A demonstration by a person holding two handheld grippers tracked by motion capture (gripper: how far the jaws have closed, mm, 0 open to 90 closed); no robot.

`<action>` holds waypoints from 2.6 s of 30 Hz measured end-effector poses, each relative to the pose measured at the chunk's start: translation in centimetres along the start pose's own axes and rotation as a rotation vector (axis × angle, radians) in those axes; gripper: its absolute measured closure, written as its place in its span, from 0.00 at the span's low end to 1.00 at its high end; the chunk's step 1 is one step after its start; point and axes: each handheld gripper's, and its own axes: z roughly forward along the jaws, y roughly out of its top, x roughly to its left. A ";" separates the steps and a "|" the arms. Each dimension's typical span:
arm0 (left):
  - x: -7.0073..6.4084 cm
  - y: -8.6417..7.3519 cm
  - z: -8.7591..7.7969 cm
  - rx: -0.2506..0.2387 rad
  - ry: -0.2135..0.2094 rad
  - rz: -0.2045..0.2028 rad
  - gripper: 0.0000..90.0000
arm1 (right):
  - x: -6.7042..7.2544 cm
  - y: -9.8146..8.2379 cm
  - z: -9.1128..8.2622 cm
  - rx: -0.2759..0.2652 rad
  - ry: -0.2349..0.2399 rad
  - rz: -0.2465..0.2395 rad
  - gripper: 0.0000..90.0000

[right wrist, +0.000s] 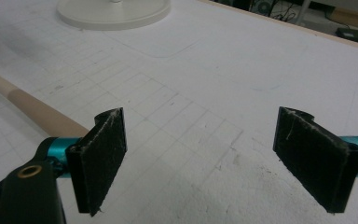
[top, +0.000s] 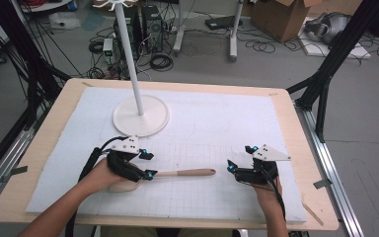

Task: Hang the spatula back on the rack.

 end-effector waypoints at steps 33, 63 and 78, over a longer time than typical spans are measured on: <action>-0.5 0.9 4.7 0.207 -0.018 0.079 0.58 | 0.1 -0.2 0.2 0.008 0.013 0.006 0.18; -0.7 1.2 3.5 0.169 0.059 0.082 0.87 | -0.2 -0.3 0.2 -0.003 0.014 0.024 0.19; -0.3 2.0 0.9 0.018 0.150 -0.014 0.87 | 1.2 0.5 1.2 -0.036 0.044 0.069 0.19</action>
